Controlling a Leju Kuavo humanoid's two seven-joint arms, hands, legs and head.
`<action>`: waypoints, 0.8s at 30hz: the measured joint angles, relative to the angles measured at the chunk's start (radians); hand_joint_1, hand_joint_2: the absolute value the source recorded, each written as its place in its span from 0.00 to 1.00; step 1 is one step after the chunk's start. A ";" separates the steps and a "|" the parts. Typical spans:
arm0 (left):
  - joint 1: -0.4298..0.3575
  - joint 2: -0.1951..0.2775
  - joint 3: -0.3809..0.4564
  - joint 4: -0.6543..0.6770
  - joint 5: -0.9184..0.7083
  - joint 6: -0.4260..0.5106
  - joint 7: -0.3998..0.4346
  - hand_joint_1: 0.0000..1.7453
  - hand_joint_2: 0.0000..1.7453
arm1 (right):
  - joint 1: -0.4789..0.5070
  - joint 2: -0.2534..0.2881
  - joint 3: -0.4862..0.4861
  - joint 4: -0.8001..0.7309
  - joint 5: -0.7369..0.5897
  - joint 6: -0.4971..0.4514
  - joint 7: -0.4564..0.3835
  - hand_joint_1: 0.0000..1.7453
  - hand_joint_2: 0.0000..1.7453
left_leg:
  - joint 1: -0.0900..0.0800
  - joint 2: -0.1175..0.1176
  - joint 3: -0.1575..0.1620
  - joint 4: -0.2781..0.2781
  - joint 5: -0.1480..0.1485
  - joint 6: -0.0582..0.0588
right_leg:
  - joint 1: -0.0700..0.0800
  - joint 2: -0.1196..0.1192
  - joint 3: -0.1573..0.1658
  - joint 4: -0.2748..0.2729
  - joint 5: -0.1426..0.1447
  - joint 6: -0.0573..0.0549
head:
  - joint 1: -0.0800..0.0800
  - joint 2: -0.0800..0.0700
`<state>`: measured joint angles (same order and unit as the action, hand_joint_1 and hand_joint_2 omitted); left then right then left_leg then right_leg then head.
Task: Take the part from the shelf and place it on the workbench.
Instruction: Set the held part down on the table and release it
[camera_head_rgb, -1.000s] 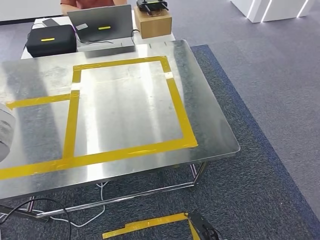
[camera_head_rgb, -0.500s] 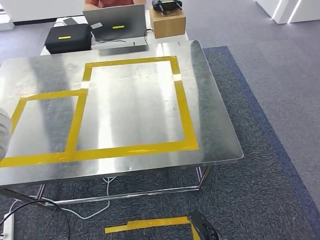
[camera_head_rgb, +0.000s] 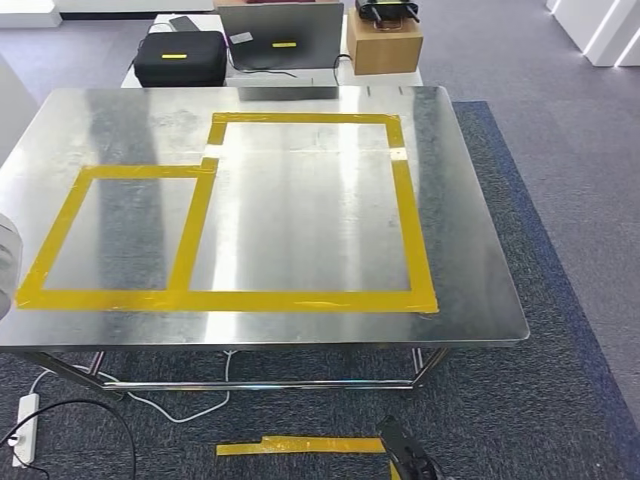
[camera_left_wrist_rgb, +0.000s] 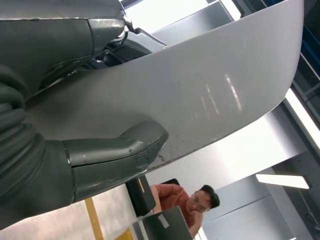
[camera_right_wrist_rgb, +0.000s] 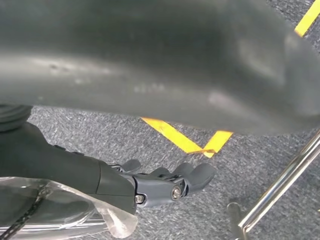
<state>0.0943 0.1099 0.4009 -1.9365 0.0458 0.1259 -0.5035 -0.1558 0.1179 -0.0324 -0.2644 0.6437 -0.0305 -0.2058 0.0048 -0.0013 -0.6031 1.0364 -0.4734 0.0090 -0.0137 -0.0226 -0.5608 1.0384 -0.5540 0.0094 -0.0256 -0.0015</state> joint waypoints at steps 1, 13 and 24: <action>0.000 0.001 0.000 0.000 0.000 -0.001 0.002 1.00 1.00 | 0.000 0.000 0.000 0.000 -0.001 0.001 0.000 0.00 0.00 | -0.003 -0.002 0.001 0.004 -0.004 -0.001 | 0.000 0.002 0.003 -0.006 0.006 -0.010 | 0.001 0.000; 0.002 0.003 0.000 0.001 0.006 -0.009 0.025 1.00 1.00 | 0.002 0.000 0.000 0.000 -0.018 0.002 0.011 0.00 0.00 | -0.006 -0.006 0.000 0.008 -0.010 0.005 | -0.005 0.002 0.026 -0.027 0.015 0.028 | 0.001 0.000; 0.002 0.003 -0.001 0.009 0.006 -0.012 0.033 1.00 1.00 | 0.002 0.000 -0.001 0.001 -0.052 0.005 0.027 0.00 0.00 | -0.005 -0.005 0.002 0.006 -0.009 0.004 | -0.004 0.002 0.026 -0.027 0.015 0.028 | 0.001 0.000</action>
<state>0.0967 0.1125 0.4002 -1.9275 0.0518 0.1140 -0.4706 -0.1538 0.1179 -0.0336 -0.2636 0.5919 -0.0255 -0.1788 -0.0002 -0.0067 -0.6010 1.0423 -0.4825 0.0133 -0.0176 -0.0206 -0.5350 1.0117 -0.5387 0.0372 -0.0248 -0.0015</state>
